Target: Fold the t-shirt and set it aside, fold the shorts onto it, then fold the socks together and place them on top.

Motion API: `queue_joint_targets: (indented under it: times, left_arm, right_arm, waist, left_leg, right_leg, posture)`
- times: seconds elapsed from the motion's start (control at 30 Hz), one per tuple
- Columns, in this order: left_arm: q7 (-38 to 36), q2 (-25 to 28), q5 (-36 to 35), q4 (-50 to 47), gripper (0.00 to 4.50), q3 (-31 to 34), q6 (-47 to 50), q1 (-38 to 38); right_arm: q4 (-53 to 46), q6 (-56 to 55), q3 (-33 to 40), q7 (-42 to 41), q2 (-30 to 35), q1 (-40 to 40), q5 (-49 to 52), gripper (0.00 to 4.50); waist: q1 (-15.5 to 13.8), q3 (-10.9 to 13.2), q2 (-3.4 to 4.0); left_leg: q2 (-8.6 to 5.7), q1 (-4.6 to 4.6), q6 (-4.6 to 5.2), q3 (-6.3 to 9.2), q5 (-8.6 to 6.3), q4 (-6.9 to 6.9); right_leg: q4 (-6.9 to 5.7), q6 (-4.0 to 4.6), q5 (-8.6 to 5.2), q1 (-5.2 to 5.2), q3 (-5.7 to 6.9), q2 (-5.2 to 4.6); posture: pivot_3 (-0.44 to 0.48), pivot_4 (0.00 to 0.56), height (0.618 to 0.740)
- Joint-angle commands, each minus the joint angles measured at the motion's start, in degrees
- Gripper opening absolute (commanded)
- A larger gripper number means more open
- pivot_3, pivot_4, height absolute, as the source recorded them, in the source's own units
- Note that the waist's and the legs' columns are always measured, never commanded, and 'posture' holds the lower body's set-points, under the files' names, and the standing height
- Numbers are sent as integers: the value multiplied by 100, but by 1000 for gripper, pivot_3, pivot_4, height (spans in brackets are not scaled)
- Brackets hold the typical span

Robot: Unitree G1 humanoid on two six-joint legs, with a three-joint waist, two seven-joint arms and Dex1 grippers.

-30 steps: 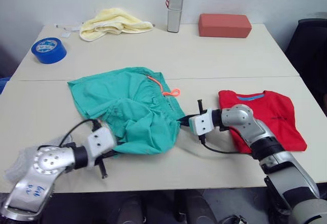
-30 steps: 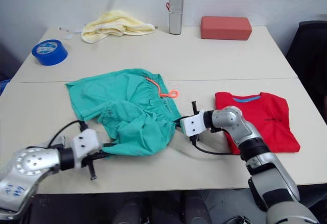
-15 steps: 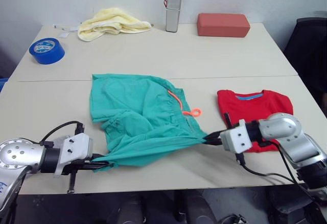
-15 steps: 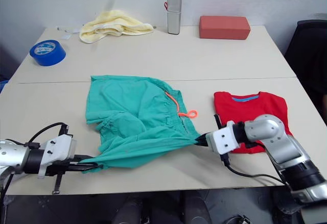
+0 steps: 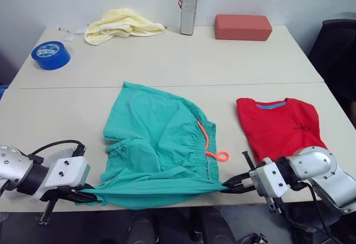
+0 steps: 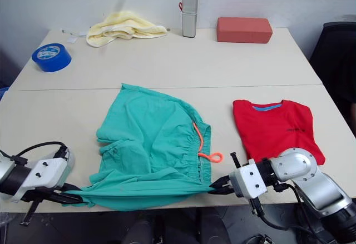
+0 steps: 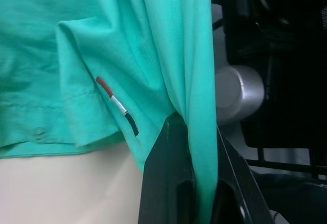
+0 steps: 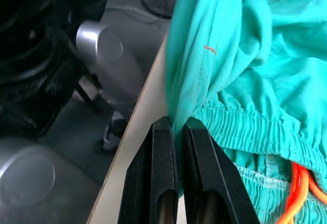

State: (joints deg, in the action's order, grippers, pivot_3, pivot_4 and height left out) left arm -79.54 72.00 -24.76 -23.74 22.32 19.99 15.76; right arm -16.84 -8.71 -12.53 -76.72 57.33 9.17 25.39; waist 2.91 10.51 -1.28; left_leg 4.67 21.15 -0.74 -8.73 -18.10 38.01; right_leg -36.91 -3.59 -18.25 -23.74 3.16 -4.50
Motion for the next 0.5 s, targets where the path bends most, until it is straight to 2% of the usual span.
queue_joint_targets:
  times: [0.03, 0.1, 0.23, 0.33, 0.43, 0.5]
  left_arm:
    - [392, -164, 35, 706, 24, 95, 25, -689]
    - [651, -490, -188, 859, 24, 71, 59, -1126]
    - [834, -1000, -279, 786, 971, 63, -151, -1264]
    - [747, -1247, 148, 944, 1905, 139, -1019, -886]
    - [412, -1336, 105, 871, 2827, 434, -1356, -360]
    - [197, -1273, -129, 665, 2827, 645, -1145, -33]
  right_arm:
    - [723, -92, 391, -159, 72, 242, -237, 0]
    - [1011, -313, 367, 94, -82, 434, -538, 0]
    - [1182, -545, 390, 256, -334, 517, -706, 0]
    - [981, -549, 378, 295, -508, 392, -653, 0]
    - [787, -413, 410, 298, -538, 220, -628, 0]
    - [729, -360, 444, 307, -543, 143, -624, 0]
  waist:
    - [-9, 0, 1]
    - [-30, 0, 1]
    - [-64, 1, 1]
    - [-73, 0, -1]
    - [-84, 1, -3]
    - [-85, 1, -6]
  left_leg:
    - [0, -1, 0, 0, 0, 1]
    - [-2, 0, -1, -4, 2, 3]
    - [-2, 2, -16, -19, 10, 5]
    - [2, 6, -16, -37, 10, 6]
    - [4, 5, -17, -49, 9, 5]
    - [9, 4, -17, -54, 8, 7]
  right_leg:
    - [0, 0, 0, 0, 0, 1]
    - [-4, -1, 1, -1, -1, 3]
    - [-7, -3, 1, -9, -11, 7]
    - [-7, -6, 0, -20, -14, 11]
    - [-11, -7, 1, -28, -16, 13]
    - [-12, -7, 1, -30, -15, 13]
  posture:
    - [0, 150, 740]
    - [0, 150, 740]
    - [0, 150, 740]
    - [0, 150, 740]
    - [0, 150, 740]
    - [0, 150, 740]
